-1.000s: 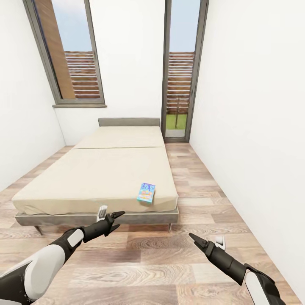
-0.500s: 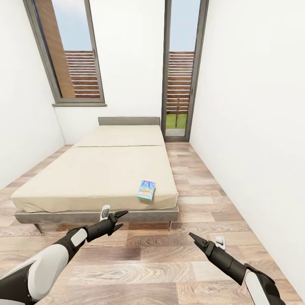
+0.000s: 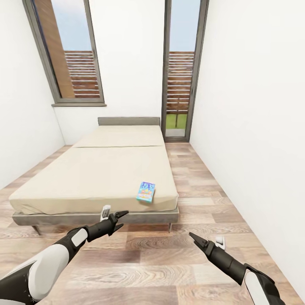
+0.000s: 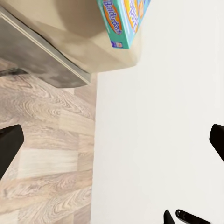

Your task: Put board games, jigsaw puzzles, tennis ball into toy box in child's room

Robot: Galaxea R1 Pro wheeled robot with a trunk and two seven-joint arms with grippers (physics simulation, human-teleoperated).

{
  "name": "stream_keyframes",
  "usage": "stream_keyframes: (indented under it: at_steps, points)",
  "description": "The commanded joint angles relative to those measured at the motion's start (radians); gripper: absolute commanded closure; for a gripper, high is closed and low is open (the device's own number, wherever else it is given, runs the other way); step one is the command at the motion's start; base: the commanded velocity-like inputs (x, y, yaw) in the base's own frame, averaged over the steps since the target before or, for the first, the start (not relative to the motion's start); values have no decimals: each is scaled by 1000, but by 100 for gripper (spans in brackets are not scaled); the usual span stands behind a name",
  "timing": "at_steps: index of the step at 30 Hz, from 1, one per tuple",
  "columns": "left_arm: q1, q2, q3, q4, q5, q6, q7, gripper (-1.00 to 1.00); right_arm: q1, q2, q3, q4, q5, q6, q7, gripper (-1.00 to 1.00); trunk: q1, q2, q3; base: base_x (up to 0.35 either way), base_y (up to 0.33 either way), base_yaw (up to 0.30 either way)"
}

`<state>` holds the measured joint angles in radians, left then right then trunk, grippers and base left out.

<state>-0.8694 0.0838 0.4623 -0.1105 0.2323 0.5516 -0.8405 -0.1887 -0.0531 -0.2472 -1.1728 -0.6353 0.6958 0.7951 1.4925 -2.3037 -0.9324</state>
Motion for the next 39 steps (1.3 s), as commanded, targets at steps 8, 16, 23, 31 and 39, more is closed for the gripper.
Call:
stream_keyframes:
  at_steps: [8, 16, 23, 31, 39]
  points:
    - [1, -6, -5, 0, 9, 7, 3, -100, 0, 7, -1, -8, -3, 4, 1, -100, 0, 0, -1, 122, -50, 0]
    - [1, -11, -6, 0, 7, 7, 3, -100, 0, 5, -1, -8, -3, 5, 1, -100, 0, 0, -1, 22, -10, 0]
    - [0, -12, -7, 0, 7, 7, 2, -100, 0, 5, -1, -8, -4, 5, 2, -100, 0, 0, -1, 89, -79, 0]
    - [0, -12, -7, 0, 7, 7, 0, -100, 0, 8, -1, -8, -4, 4, 3, -100, 0, 0, -1, 138, -118, 0]
    - [0, -11, -7, 0, 7, 7, 0, -100, 0, 8, -1, -8, -4, 4, 3, -100, 0, 0, -1, 52, -29, 0]
